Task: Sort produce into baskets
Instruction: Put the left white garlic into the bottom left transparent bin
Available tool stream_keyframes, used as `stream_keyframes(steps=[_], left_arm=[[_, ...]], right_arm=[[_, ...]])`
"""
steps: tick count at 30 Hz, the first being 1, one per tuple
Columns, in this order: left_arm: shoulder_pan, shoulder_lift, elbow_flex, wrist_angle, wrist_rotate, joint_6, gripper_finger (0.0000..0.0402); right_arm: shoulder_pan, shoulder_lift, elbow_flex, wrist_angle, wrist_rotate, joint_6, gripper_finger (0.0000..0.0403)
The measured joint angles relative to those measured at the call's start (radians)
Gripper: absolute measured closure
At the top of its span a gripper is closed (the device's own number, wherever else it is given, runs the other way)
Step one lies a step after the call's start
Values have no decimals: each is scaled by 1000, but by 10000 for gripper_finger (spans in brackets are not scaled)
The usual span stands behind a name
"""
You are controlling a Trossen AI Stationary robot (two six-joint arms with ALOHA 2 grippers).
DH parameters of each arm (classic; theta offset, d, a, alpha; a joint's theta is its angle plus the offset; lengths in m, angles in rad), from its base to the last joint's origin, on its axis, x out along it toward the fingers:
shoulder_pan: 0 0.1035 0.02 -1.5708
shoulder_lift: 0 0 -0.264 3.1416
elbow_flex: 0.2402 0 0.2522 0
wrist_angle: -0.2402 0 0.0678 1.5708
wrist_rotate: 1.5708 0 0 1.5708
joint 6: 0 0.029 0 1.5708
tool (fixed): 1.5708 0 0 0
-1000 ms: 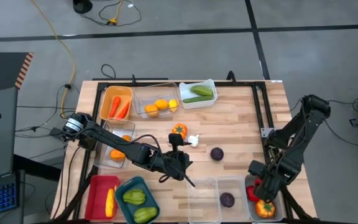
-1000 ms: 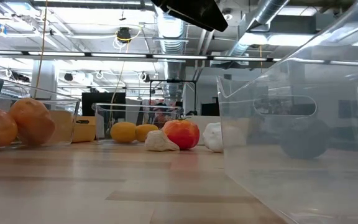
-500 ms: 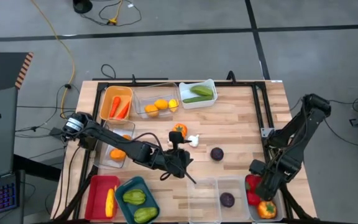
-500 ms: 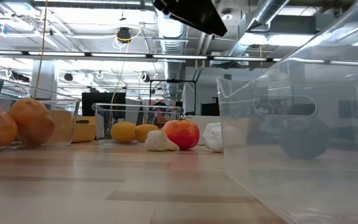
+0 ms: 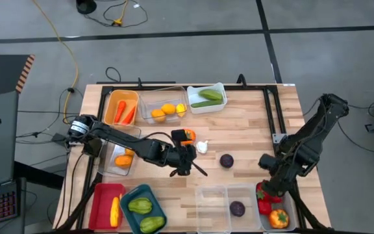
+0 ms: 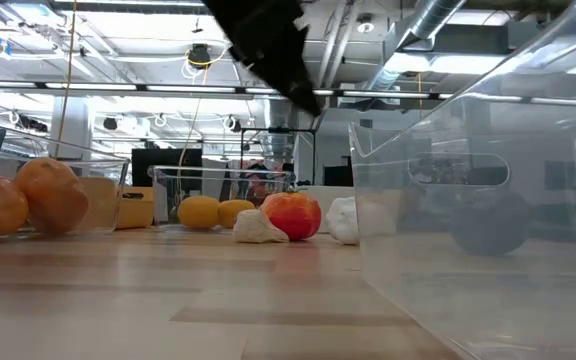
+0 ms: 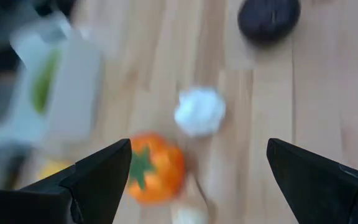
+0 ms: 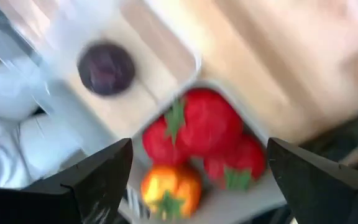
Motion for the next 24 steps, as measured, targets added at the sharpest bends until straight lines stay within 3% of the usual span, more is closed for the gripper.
stream_keyframes(steps=[4,9,18,24], left_arm=[[41,0,0,-136,109,-120,40],[64,0,-1,-219,198,-112,40],[85,0,-103,-168,163,-260,40],[111,0,-183,-47,145,-273,40]], right_arm=[[-27,-7,0,5,167,-106,5],[-72,13,0,42,304,-244,5],[-169,82,0,187,326,-418,5],[-211,124,0,255,324,-513,5]])
